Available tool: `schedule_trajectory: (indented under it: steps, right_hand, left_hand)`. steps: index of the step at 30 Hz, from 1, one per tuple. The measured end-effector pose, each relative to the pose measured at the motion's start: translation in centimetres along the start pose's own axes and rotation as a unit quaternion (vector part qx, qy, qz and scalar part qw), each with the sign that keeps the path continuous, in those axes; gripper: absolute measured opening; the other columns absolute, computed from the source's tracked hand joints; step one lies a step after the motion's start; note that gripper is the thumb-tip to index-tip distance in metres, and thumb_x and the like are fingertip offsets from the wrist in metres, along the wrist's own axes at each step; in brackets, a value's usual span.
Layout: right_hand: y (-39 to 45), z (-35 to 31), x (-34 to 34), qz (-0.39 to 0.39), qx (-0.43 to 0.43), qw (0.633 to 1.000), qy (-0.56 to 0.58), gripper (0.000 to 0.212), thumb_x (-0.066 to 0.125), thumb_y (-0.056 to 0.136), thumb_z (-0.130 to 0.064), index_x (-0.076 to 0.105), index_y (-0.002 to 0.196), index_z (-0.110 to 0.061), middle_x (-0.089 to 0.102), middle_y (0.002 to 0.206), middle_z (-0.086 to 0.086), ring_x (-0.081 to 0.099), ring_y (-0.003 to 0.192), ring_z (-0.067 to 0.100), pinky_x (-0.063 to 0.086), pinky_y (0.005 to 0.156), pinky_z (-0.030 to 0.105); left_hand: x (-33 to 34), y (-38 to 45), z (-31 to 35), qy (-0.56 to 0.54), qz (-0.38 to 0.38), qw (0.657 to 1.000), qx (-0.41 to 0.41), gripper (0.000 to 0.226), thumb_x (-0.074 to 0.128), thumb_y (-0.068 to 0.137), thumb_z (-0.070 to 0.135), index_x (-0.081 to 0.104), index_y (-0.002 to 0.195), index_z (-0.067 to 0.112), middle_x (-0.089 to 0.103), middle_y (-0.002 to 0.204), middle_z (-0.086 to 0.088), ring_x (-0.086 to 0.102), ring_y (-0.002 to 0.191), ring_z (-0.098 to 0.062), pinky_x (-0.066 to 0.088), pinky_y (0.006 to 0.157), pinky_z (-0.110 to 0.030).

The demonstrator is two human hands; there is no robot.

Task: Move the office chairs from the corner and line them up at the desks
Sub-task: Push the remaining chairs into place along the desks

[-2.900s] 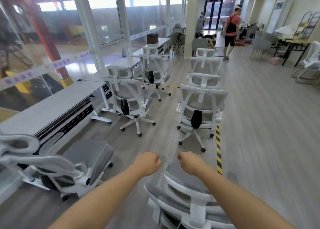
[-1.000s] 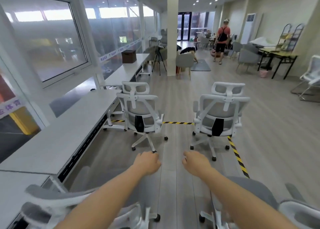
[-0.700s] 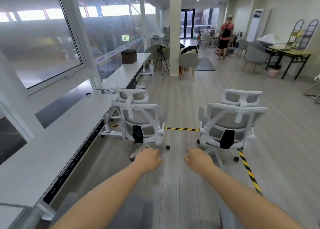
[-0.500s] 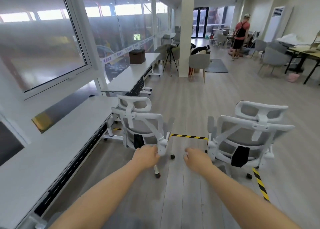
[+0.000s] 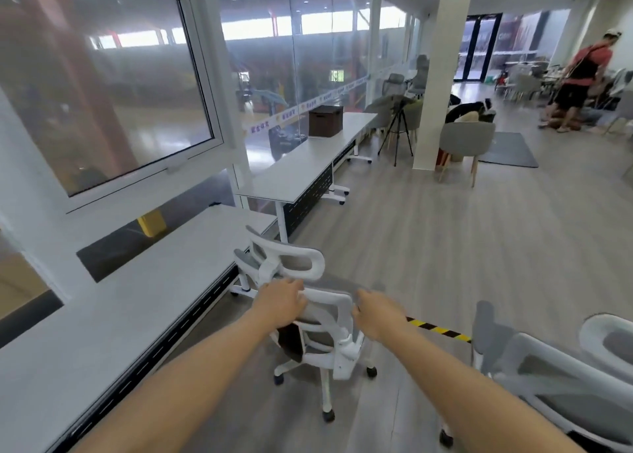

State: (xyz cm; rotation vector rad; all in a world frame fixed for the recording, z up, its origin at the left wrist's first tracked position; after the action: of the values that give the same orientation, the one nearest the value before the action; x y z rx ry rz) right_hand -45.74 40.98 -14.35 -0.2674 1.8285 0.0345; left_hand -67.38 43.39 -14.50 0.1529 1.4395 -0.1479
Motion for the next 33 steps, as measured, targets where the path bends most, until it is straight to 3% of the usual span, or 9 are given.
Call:
schedule_trajectory:
  steps: [4,8,12,14,17,22,25,29,33]
  right_hand:
    - [9.6,-1.3,0.3,0.000,-0.041,0.999,-0.006,0.038,0.036,0.103,-0.035,0.046,0.132,-0.014,0.057,0.124,0.009,0.055,0.108,0.030,0.048,0.088,0.039]
    - [18.4,-3.5,0.5,-0.012,-0.096,0.995,-0.015,0.045,0.040,0.101,-0.041,0.042,0.138,-0.015,0.052,0.134,0.008,0.050,0.118,0.030,0.045,0.092,0.040]
    - [25.5,-5.5,2.3,-0.049,-0.147,0.987,-0.030,0.058,0.046,0.097,-0.049,0.034,0.144,-0.018,0.048,0.139,0.006,0.045,0.127,0.029,0.041,0.100,0.043]
    - [27.8,-6.3,3.6,-0.074,-0.174,0.981,-0.040,0.055,0.048,0.096,-0.047,0.035,0.141,-0.019,0.050,0.135,0.005,0.048,0.123,0.030,0.042,0.097,0.042]
    - [31.1,-7.4,5.5,-0.109,-0.214,0.970,-0.036,0.049,0.050,0.097,-0.043,0.037,0.138,-0.020,0.056,0.125,0.004,0.057,0.109,0.031,0.049,0.085,0.041]
    - [35.2,-8.9,6.9,-0.129,-0.310,0.941,-0.051,0.061,0.050,0.096,-0.030,0.026,0.151,-0.018,0.063,0.116,0.010,0.060,0.098,0.034,0.048,0.072,0.039]
    - [36.8,-8.5,6.4,-0.151,-0.349,0.923,-0.059,0.057,0.052,0.095,-0.032,0.032,0.146,-0.015,0.065,0.108,0.015,0.061,0.097,0.037,0.051,0.077,0.041]
    - [37.7,-6.9,6.1,-0.177,-0.393,0.901,-0.053,0.050,0.051,0.095,-0.033,0.037,0.140,-0.016,0.067,0.103,0.015,0.063,0.091,0.038,0.052,0.073,0.040]
    - [39.0,-4.4,5.3,-0.190,-0.441,0.874,-0.068,0.058,0.049,0.093,-0.033,0.032,0.147,-0.017,0.067,0.106,0.014,0.062,0.094,0.038,0.054,0.078,0.042]
  left_hand:
    - [0.2,8.3,-3.8,-0.006,0.039,0.999,-0.015,0.038,0.041,0.095,0.035,0.061,0.123,0.019,0.062,0.119,-0.003,0.057,0.109,-0.028,0.045,0.089,-0.042]
    - [1.1,15.2,-8.9,-0.039,0.057,0.997,-0.036,0.036,0.041,0.095,0.034,0.062,0.119,0.018,0.060,0.118,-0.004,0.054,0.111,-0.027,0.045,0.091,-0.043]
    - [2.1,20.0,-13.5,-0.033,0.054,0.996,-0.055,0.036,0.034,0.100,0.035,0.063,0.111,0.017,0.061,0.112,-0.001,0.055,0.103,-0.022,0.037,0.084,-0.040]
    - [3.0,21.4,-15.1,-0.017,0.045,0.997,-0.062,0.044,0.027,0.100,0.038,0.065,0.105,0.016,0.062,0.107,0.001,0.054,0.100,-0.019,0.034,0.083,-0.039]
    - [4.2,22.8,-17.1,-0.005,0.027,0.996,-0.084,0.050,0.023,0.100,0.041,0.068,0.095,0.020,0.061,0.099,0.006,0.052,0.094,-0.016,0.038,0.095,-0.044]
    - [4.2,23.8,-18.4,-0.011,0.046,0.989,-0.139,0.061,0.014,0.094,0.044,0.070,0.105,0.023,0.064,0.110,0.009,0.055,0.107,-0.015,0.032,0.105,-0.043]
    - [3.6,24.1,-18.0,-0.002,0.026,0.986,-0.167,0.047,0.024,0.099,0.038,0.067,0.112,0.026,0.061,0.113,0.011,0.051,0.111,-0.011,0.027,0.107,-0.038]
    - [3.2,25.1,-16.6,0.028,-0.002,0.981,-0.191,0.032,0.034,0.100,0.033,0.065,0.109,0.031,0.055,0.112,0.015,0.044,0.111,-0.007,0.023,0.102,-0.037]
    - [3.6,25.7,-15.2,0.051,-0.018,0.976,-0.213,0.038,0.027,0.092,0.041,0.064,0.100,0.034,0.054,0.106,0.018,0.042,0.110,-0.007,0.026,0.092,-0.037]
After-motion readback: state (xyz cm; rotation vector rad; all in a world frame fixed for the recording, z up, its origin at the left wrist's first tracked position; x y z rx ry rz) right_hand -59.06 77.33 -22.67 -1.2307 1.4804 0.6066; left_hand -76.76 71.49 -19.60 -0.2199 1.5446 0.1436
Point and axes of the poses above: each hand's wrist, its own y-axis towards the middle knuckle, its own x-axis out of the palm, z = x × y, the point moved 4 cm from there along y, towards the middle knuckle
